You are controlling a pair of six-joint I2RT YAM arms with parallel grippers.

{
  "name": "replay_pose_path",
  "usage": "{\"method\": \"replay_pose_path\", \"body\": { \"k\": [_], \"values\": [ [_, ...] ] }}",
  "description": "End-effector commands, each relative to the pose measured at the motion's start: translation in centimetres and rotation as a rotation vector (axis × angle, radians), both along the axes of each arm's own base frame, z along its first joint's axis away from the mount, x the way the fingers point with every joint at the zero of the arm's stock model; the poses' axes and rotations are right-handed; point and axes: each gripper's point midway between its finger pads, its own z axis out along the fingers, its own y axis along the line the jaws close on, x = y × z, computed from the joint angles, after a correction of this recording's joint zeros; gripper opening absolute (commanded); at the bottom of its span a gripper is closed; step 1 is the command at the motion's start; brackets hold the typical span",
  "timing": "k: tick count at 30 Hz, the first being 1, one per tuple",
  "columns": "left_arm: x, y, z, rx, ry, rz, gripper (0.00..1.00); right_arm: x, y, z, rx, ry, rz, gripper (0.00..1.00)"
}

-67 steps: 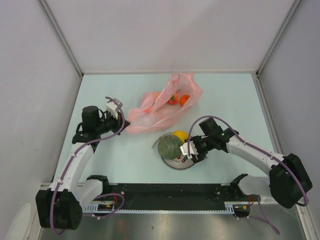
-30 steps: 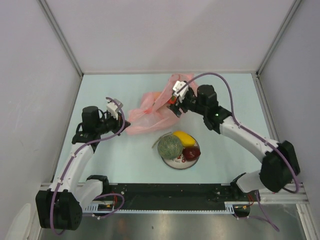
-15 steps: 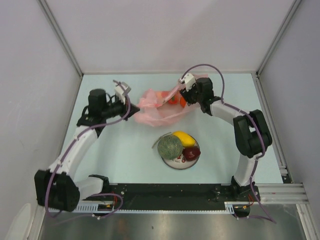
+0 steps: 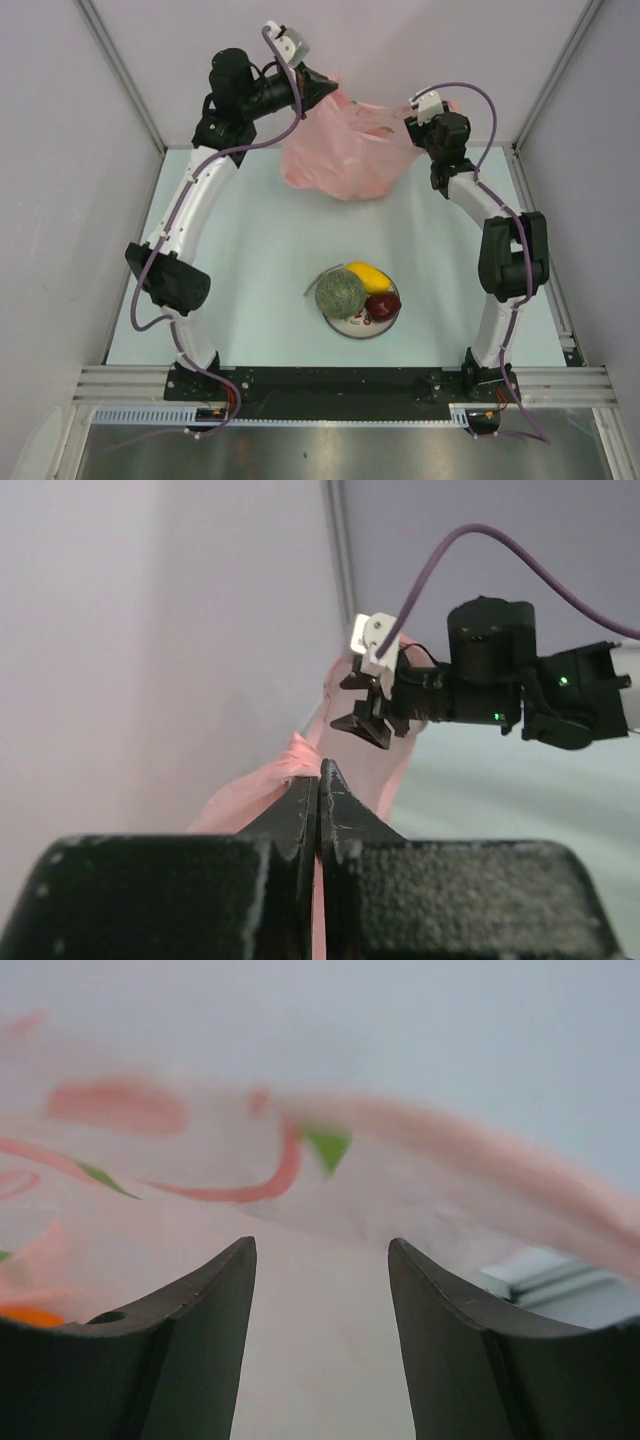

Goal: Take the fake fruits out of the plastic bag

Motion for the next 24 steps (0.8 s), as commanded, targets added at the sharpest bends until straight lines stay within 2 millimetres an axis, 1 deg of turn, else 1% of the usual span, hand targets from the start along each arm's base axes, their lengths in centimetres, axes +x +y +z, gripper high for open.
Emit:
{"method": "replay_pose_path", "body": {
  "k": [1,2,3,4,5,6,7,8,9,10,11,12,13,14,15,16,17,19,20,21,22,23,24],
  "values": [
    [-6.1,-0.3,3.1,-0.015,-0.033,-0.116,0.0,-4.1,-2.6,6.2,0.049,-0.094,-0.056,0.6],
    [-6.8,-0.1,2.0,-0.001,-0.006,-0.126,0.0,-5.0,-2.5,5.7,0.051,-0.068,-0.046,0.6],
    [-6.9,-0.1,-2.8,0.045,0.099,-0.126,0.0,-6.6,-2.0,7.0,0.059,-0.074,-0.007,0.6],
    [-9.0,1.0,-2.4,0.05,0.073,-0.116,0.0,-8.0,-2.0,3.3,0.048,0.021,0.006,0.6],
    [-9.8,1.5,-4.4,0.076,0.098,-0.113,0.0,-9.1,-1.6,2.5,0.056,0.052,0.033,0.6],
    [-10.9,2.0,-9.7,0.129,0.194,-0.115,0.0,-10.4,-0.8,1.2,0.063,0.092,0.084,0.6],
    [-12.8,3.0,-9.9,0.145,0.163,-0.107,0.0,-12.3,-0.6,-0.6,0.079,0.153,0.105,0.6],
    [-13.8,3.7,-11.6,0.165,0.189,-0.09,0.0,-13.6,0.1,-1.7,0.095,0.188,0.147,0.6],
    [-15.1,4.4,-16.1,0.208,0.288,-0.091,0.0,-14.5,0.5,-2.4,0.108,0.211,0.164,0.6],
    [-16.1,4.9,-17.4,0.219,0.308,-0.086,0.0,-15.8,1.3,-2.3,0.133,0.224,0.189,0.61],
    [-17.6,5.6,-16.9,0.208,0.282,-0.082,0.0,-17.0,2.4,-3.7,0.142,0.267,0.246,0.61],
    [-18.5,5.9,-19.2,0.222,0.326,-0.083,0.0,-17.7,3.2,-3.9,0.143,0.282,0.277,0.61],
    [-19.0,6.1,-19.4,0.213,0.337,-0.078,0.0,-18.2,4.1,-4.2,0.139,0.297,0.307,0.62],
    [-19.4,6.3,-20.0,0.214,0.354,-0.073,0.0,-18.7,5.5,-4.3,0.119,0.298,0.349,0.63],
    [-19.5,6.4,-20.5,0.217,0.372,-0.073,0.0,-18.8,6.5,-4.5,0.108,0.295,0.371,0.63],
    [-19.6,6.4,-20.8,0.219,0.379,-0.072,0.0,-18.5,7.2,-4.0,0.103,0.268,0.383,0.64],
    [-19.5,6.4,-21.2,0.221,0.386,-0.067,0.0,-18.5,8.5,-4.7,0.077,0.268,0.407,0.64],
    [-19.0,6.3,-21.0,0.215,0.373,-0.059,0.0,-17.8,9.7,-5.0,0.053,0.246,0.42,0.65],
    [-18.7,6.2,-20.7,0.211,0.366,-0.057,0.01,-17.5,10.6,-6.0,0.034,0.26,0.425,0.65],
    [-18.5,6.2,-20.5,0.211,0.363,-0.051,0.0,-16.8,11.1,-5.7,0.033,0.242,0.428,0.65],
    [-18.4,6.2,-20.3,0.213,0.357,-0.048,0.0,-16.4,11.5,-5.8,0.03,0.241,0.428,0.65],
    [-18.3,6.2,-19.9,0.21,0.346,-0.048,0.0,-15.9,11.9,-7.1,0.019,0.262,0.417,0.66],
    [-18.1,6.2,-19.7,0.21,0.342,-0.043,0.0,-15.1,12.1,-6.6,0.02,0.245,0.41,0.66]
  ]
}}
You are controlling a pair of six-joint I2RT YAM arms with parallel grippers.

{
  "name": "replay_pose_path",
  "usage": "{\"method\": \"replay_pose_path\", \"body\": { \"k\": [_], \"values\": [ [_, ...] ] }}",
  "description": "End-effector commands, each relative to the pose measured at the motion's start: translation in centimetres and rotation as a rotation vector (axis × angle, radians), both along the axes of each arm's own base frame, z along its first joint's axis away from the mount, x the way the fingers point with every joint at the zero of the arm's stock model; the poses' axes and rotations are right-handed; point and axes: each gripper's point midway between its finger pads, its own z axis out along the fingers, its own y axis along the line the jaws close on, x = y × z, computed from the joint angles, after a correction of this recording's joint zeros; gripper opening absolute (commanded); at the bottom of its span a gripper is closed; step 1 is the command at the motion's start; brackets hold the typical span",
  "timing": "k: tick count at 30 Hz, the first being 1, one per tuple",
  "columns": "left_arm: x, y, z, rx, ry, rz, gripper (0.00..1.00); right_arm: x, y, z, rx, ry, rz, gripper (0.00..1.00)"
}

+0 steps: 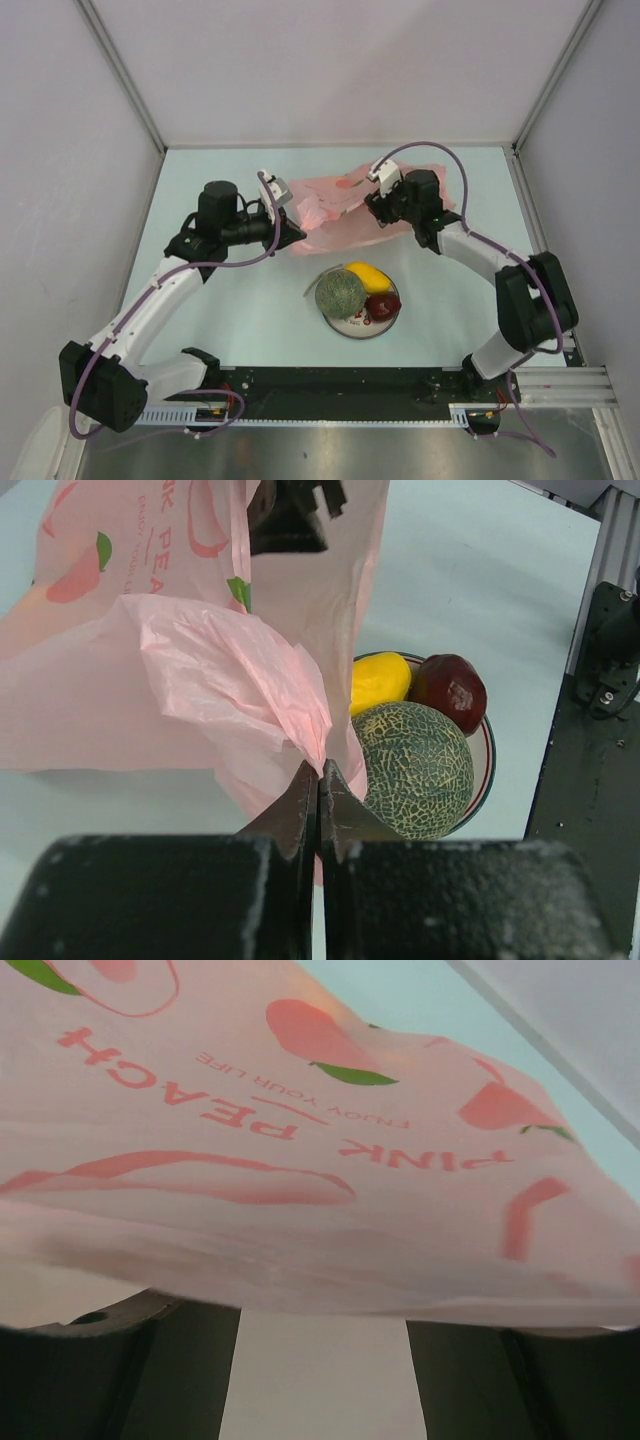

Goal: Take the fake fruits out of the plastic bag

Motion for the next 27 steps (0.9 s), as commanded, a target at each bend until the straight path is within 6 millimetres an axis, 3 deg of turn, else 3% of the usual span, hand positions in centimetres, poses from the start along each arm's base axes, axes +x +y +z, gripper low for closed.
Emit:
{"method": "replay_pose_path", "body": {
  "k": [1,2,5,6,8,9,10,12,15,16,17,19,21,22,23,24,26,27],
  "values": [
    [1.3,-0.2,2.6,-0.024,-0.095,0.01,0.0,3.6,0.9,1.2,-0.008,-0.085,-0.042,0.66],
    [1.3,-0.3,3.0,-0.03,-0.102,0.01,0.0,4.2,1.0,-0.2,-0.023,-0.064,-0.049,0.67],
    [1.4,-0.3,3.1,-0.03,-0.104,0.01,0.0,6.0,0.9,-0.3,-0.039,-0.081,-0.084,0.75],
    [1.4,-0.3,3.2,-0.03,-0.107,0.011,0.0,6.6,0.9,-1.2,-0.039,-0.064,-0.094,0.8],
    [1.4,-0.2,2.8,-0.021,-0.101,0.015,0.0,7.8,1.2,-0.6,-0.015,-0.073,-0.103,0.89],
    [1.4,-0.1,2.7,-0.019,-0.095,0.015,0.0,8.3,1.4,-1.8,-0.005,-0.042,-0.113,0.96],
    [1.4,-0.1,2.6,-0.014,-0.092,0.015,0.0,9.1,1.9,-0.9,0.012,-0.058,-0.112,1.0],
    [1.5,-0.2,2.5,-0.009,-0.087,0.011,0.0,10.1,2.3,-2.5,0.011,-0.023,-0.115,1.0],
    [1.6,-0.2,2.0,0.004,-0.074,0.004,0.0,11.7,3.1,-2.7,0.028,-0.013,-0.108,1.0],
    [1.7,-0.2,1.7,0.011,-0.065,0.004,0.0,12.1,3.2,-4.5,0.018,0.016,-0.112,1.0],
    [1.7,-0.2,1.6,0.017,-0.063,0.002,0.0,13.1,3.5,-3.7,0.029,0.004,-0.115,1.0],
    [1.7,-0.2,1.3,0.025,-0.052,-0.002,0.0,14.1,3.7,-5.6,0.036,0.04,-0.117,1.0],
    [1.8,-0.2,1.0,0.034,-0.042,-0.003,0.0,15.6,4.1,-5.1,0.073,0.058,-0.127,1.0],
    [1.8,-0.3,1.0,0.036,-0.04,-0.005,0.0,16.1,3.9,-7.0,0.071,0.095,-0.135,1.0],
    [1.9,-0.2,0.9,0.043,-0.04,-0.003,0.0,16.1,4.0,-7.6,0.074,0.126,-0.137,1.0],
    [2.2,-0.2,0.7,0.05,-0.038,-0.001,0.01,17.1,4.3,-6.4,0.089,0.107,-0.133,1.0],
    [2.5,-0.2,0.6,0.059,-0.036,0.001,0.0,17.4,4.2,-8.4,0.066,0.157,-0.153,1.0],
    [2.6,-0.1,0.5,0.065,-0.039,0.007,0.0,18.0,4.1,-7.9,0.073,0.142,-0.169,1.0]
  ]
}}
